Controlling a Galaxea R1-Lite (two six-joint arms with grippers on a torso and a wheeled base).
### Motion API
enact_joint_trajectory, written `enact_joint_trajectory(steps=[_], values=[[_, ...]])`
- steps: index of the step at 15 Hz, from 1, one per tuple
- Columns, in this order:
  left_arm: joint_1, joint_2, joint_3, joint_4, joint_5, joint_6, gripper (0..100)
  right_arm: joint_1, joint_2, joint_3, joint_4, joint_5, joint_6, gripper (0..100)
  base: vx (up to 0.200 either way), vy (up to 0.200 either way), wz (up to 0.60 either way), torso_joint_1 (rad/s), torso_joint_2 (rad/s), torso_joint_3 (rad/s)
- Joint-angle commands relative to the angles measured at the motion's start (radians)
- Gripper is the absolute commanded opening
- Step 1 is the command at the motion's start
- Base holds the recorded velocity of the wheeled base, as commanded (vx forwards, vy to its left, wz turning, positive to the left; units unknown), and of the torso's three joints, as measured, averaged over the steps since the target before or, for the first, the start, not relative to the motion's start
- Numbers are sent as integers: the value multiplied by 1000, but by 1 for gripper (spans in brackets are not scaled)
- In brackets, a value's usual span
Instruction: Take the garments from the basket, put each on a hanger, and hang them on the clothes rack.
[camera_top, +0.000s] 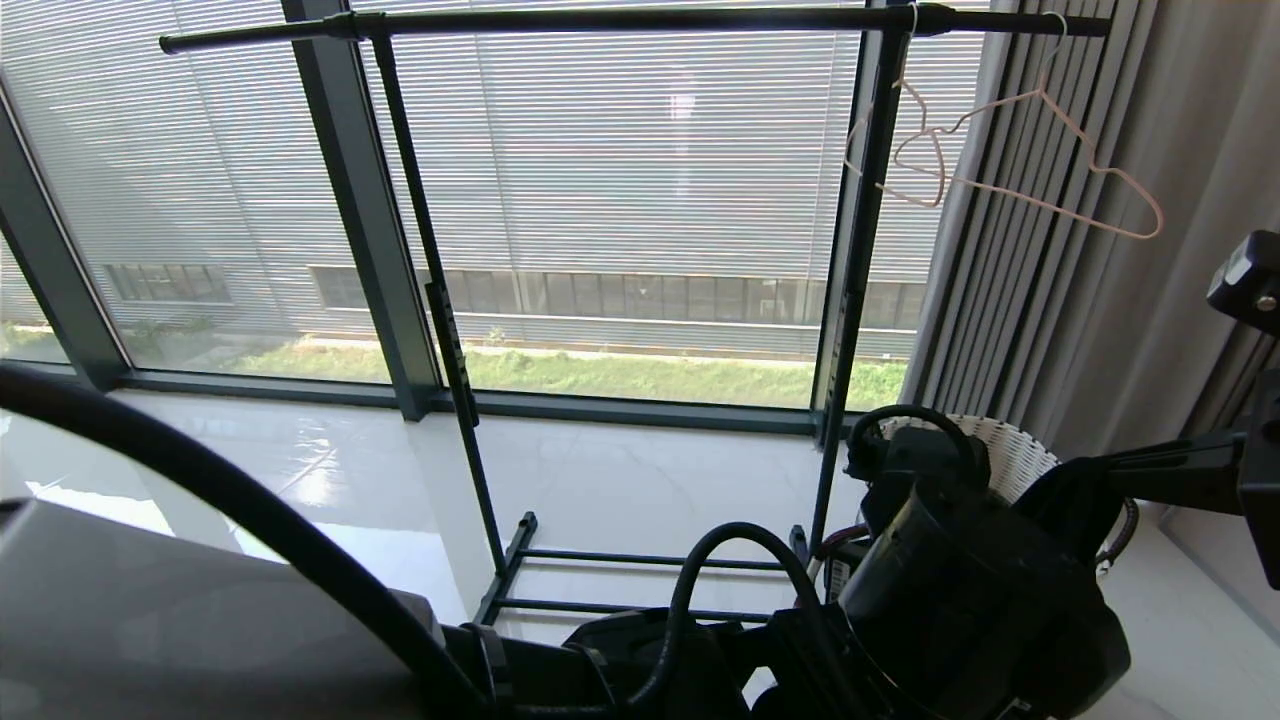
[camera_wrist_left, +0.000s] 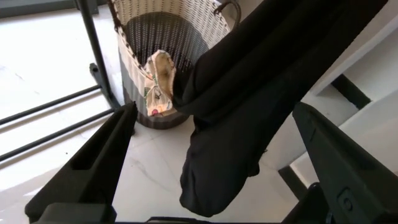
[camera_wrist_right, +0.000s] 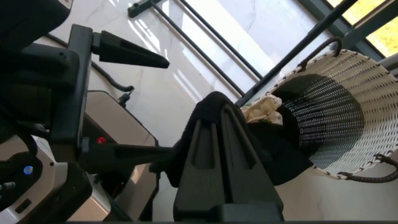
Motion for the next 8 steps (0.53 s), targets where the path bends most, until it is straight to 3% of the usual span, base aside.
enact_joint_trajectory(steps=[1,8], values=[[0,30,-35,0,-18,8,100,6,-1,3,0,-1,0,0,0,0,0,0,0,0],[55,67,-34,0,-13,30,100,34,-1,-2,0,-4,-2,0,0,0,0,0,0,0]])
